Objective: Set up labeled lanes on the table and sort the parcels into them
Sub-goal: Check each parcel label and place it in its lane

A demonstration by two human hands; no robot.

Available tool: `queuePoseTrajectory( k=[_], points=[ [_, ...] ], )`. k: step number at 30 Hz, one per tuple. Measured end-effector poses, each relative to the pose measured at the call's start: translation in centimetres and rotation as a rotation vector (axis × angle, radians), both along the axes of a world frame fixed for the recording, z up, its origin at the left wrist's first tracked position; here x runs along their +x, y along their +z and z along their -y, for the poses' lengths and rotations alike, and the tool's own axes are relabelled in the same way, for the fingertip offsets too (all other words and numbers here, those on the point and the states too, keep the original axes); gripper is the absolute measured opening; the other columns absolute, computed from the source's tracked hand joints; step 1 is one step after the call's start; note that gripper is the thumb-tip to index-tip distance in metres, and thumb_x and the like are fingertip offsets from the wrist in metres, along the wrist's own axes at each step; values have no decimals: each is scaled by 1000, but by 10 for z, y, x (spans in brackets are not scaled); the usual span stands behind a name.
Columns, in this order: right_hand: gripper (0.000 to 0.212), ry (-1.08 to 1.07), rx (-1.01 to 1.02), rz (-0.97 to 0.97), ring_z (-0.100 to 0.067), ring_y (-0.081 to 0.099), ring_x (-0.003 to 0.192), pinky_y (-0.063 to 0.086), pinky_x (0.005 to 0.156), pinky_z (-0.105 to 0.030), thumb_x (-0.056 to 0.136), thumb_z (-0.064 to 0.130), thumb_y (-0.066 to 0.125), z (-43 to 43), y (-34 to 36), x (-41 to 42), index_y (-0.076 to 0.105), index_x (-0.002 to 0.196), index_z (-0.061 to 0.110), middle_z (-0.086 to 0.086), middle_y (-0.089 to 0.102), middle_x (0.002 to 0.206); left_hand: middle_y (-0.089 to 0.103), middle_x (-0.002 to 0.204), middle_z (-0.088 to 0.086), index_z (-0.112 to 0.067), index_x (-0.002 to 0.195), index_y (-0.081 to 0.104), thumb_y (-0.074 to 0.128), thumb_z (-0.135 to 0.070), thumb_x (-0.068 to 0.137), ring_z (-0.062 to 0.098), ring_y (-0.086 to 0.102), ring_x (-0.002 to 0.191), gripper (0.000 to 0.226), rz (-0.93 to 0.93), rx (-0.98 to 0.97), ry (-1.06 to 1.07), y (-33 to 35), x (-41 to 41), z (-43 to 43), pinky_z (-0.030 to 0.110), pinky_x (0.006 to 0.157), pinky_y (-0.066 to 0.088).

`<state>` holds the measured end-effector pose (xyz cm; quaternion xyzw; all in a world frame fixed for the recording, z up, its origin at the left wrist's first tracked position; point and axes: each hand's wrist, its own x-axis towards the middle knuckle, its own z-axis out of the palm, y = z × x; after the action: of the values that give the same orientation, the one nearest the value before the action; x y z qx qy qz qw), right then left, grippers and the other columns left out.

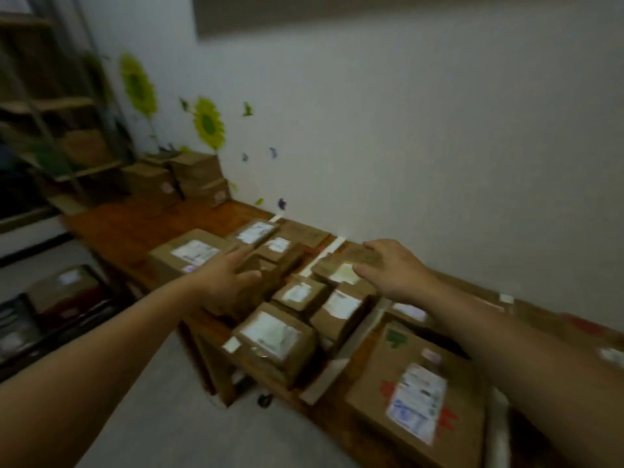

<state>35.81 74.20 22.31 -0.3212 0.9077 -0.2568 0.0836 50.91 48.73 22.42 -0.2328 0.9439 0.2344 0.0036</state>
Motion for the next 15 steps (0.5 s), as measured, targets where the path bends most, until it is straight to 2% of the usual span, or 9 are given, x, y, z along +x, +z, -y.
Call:
queuePoseTrajectory(
  k=[3,7,12,15],
  points=[
    [63,65,-41,35,-22,37,133,32,106,-33,89,50,55,84,9,23,37,145,26,-2,33,150,14,158,5,-30,150,18,52,-45,92,24,16,145,69,18,64,124,10,45,73,40,116,22],
    [59,159,-49,28,-22,39,132,35,106,-36,90,49,55,182,15,36,39,143,28,-1,36,149,6,160,1,-31,150,16,49,-42,94,23,4,147,66,-27,59,264,20,84,151,44,118,12],
    [61,213,-20,-1,-24,44,129,45,100,-40,90,53,53,293,11,27,35,144,31,0,36,150,9,159,3,-29,150,15,49,-41,94,26,15,145,67,-36,62,346,16,97,235,47,116,20],
    [66,253,-24,12,-26,40,133,41,104,-45,89,57,52,358,5,7,31,146,32,0,32,153,6,160,2,-30,150,14,49,-45,93,26,15,145,68,-22,56,347,14,87,292,47,116,21]
  ],
)
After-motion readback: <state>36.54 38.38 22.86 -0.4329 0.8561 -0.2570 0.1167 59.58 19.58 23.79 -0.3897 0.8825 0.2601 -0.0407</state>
